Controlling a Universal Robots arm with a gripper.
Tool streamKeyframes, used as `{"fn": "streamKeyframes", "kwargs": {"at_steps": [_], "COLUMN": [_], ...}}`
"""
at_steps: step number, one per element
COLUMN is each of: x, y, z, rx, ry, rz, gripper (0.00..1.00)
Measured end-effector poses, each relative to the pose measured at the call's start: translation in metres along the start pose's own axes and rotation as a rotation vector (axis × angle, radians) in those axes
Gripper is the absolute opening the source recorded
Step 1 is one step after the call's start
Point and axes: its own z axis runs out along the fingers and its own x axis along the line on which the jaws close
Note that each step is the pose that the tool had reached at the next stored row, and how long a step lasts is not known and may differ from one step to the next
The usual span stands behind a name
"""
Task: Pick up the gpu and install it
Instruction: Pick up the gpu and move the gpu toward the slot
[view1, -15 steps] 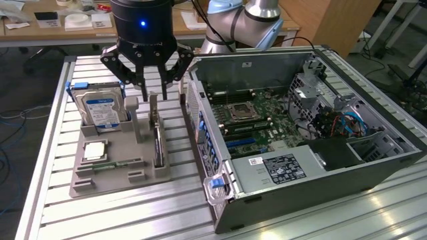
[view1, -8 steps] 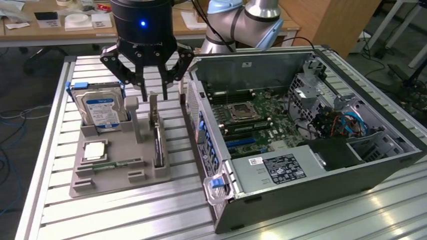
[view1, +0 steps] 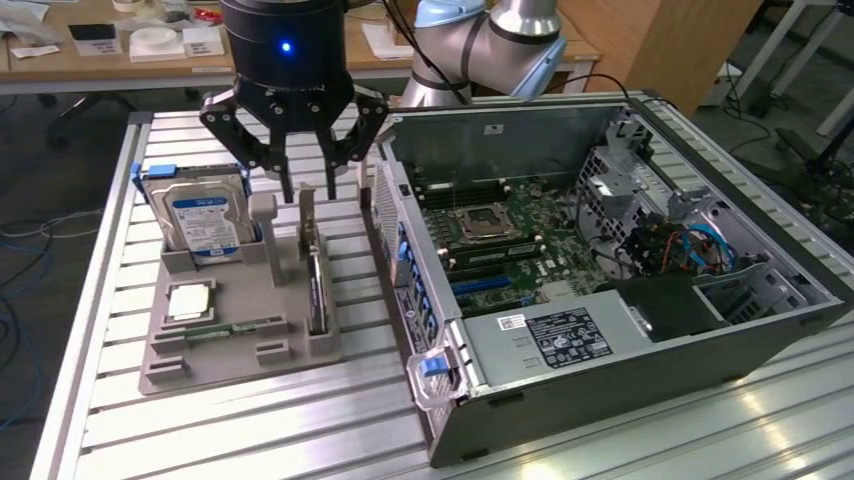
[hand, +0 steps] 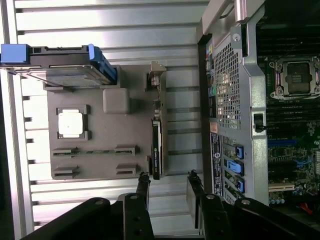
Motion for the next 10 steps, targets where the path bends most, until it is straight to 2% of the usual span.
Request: {"fn": "streamKeyframes", "kwargs": {"at_steps": [1,2,6,10], "x": [0.0,0.0,0.0001,0.0002], "y": [0.0,0.0,0.0,-0.0003], "z": [0.0,0.0,0.0006,0.007], "rx": [0.0,0.0,-0.0002,-0.0001], "ry": [0.0,0.0,-0.0001,0.0], "rz": [0.0,0.0,0.0,0.0], "gripper": [0.43,0.49,0.49,0.49]}}
